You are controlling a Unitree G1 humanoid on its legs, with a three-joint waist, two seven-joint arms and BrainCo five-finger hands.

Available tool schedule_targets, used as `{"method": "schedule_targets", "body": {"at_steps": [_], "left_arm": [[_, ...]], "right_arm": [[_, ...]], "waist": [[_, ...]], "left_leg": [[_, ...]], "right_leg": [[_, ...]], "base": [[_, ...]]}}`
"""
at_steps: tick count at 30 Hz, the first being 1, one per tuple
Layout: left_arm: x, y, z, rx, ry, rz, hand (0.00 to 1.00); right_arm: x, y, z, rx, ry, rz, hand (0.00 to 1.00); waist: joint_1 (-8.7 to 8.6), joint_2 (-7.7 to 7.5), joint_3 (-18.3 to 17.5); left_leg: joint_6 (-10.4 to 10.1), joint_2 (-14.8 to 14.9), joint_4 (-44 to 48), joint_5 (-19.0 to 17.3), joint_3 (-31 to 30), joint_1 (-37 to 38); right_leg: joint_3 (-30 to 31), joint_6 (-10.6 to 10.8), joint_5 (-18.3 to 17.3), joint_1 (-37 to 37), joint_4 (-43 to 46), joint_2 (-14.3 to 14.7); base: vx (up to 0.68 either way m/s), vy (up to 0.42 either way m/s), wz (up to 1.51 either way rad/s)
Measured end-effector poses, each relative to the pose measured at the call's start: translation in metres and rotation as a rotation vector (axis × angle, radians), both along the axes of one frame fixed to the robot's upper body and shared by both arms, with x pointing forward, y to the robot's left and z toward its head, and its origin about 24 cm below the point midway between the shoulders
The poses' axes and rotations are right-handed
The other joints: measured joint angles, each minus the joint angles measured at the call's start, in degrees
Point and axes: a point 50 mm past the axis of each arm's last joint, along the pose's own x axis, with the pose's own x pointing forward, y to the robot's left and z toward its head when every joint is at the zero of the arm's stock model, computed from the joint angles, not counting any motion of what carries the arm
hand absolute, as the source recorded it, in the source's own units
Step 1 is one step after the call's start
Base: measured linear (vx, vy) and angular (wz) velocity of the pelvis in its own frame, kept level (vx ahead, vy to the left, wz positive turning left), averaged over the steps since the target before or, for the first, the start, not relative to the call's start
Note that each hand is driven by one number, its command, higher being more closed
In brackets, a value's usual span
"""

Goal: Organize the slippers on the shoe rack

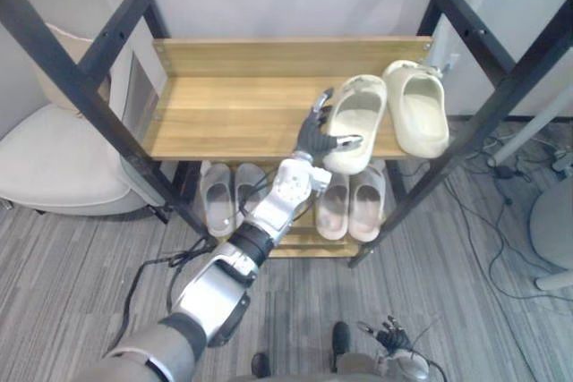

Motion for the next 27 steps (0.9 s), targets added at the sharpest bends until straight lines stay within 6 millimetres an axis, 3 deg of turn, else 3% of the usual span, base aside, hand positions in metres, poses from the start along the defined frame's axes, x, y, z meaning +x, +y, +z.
{"method": "schedule_targets", "body": {"at_steps": [12, 24, 27], "left_arm": [[0.013, 0.007, 0.015, -0.090, 0.031, 0.054, 0.00], [0.014, 0.008, 0.020, -0.139, 0.049, 0.062, 0.00], [0.011, 0.015, 0.019, -0.184, 0.044, 0.075, 0.00]], "right_arm": [[0.001, 0.003, 0.003, 0.011, -0.029, -0.049, 0.00], [0.003, 0.003, 0.005, 0.011, -0.048, -0.060, 0.00], [0.004, 0.005, 0.005, 0.012, -0.050, -0.050, 0.00]], "waist": [[0.20, -0.30, 0.19], [0.20, -0.32, 0.31], [0.16, -0.16, 0.43]], "left_leg": [[-0.40, 0.67, -0.10, -0.58, 1.77, 0.23], [-0.54, 0.83, 0.05, -0.65, 1.25, -0.11], [-0.52, 0.84, 0.11, -0.64, 0.76, -0.10]], "right_leg": [[1.12, 0.15, -0.10, -0.68, 0.01, 0.57], [0.49, 0.16, -0.12, -0.66, 0.01, 0.65], [-0.45, 0.16, -0.12, -0.36, 0.01, 0.64]], "base": [[0.01, -0.011, -0.06], [-0.01, -0.004, 0.01], [0.00, -0.020, 0.08]]}}
